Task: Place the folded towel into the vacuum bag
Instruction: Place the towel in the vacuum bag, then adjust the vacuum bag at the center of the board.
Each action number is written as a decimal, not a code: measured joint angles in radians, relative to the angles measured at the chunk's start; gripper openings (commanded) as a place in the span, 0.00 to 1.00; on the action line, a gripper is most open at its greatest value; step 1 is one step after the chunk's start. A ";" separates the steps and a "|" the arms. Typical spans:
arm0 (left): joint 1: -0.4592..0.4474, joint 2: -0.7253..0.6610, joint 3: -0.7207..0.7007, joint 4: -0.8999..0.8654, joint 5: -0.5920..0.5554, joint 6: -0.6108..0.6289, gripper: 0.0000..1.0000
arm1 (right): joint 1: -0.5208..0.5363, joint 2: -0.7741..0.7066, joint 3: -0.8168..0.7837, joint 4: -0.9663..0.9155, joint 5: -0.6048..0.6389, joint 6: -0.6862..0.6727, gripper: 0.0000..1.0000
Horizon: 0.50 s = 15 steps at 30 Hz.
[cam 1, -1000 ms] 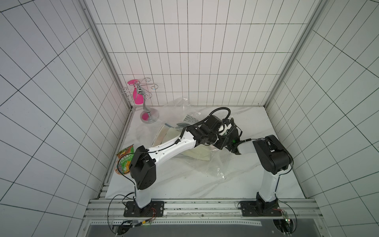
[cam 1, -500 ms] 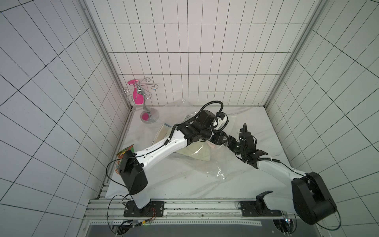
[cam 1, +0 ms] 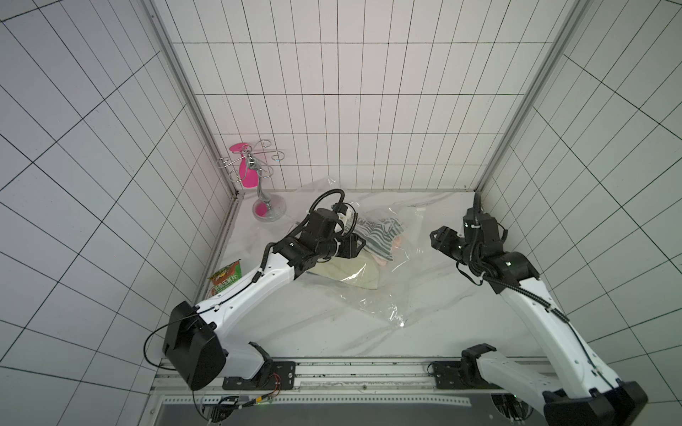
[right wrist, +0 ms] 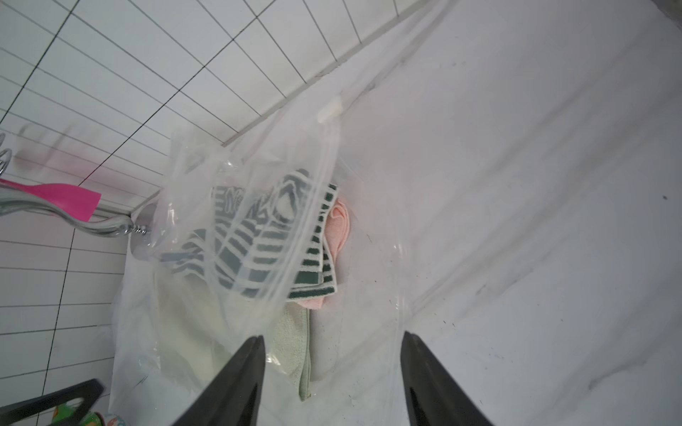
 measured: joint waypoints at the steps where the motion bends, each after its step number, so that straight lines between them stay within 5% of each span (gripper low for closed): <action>1: -0.002 0.010 -0.023 -0.005 -0.014 -0.012 0.52 | 0.034 0.072 0.073 -0.009 -0.009 -0.031 0.61; 7: 0.005 0.016 -0.152 0.022 -0.097 -0.092 0.52 | 0.135 0.474 0.358 0.007 -0.104 -0.127 0.60; 15: 0.074 0.038 -0.351 0.101 -0.127 -0.240 0.51 | 0.034 0.840 0.315 0.159 -0.232 -0.056 0.58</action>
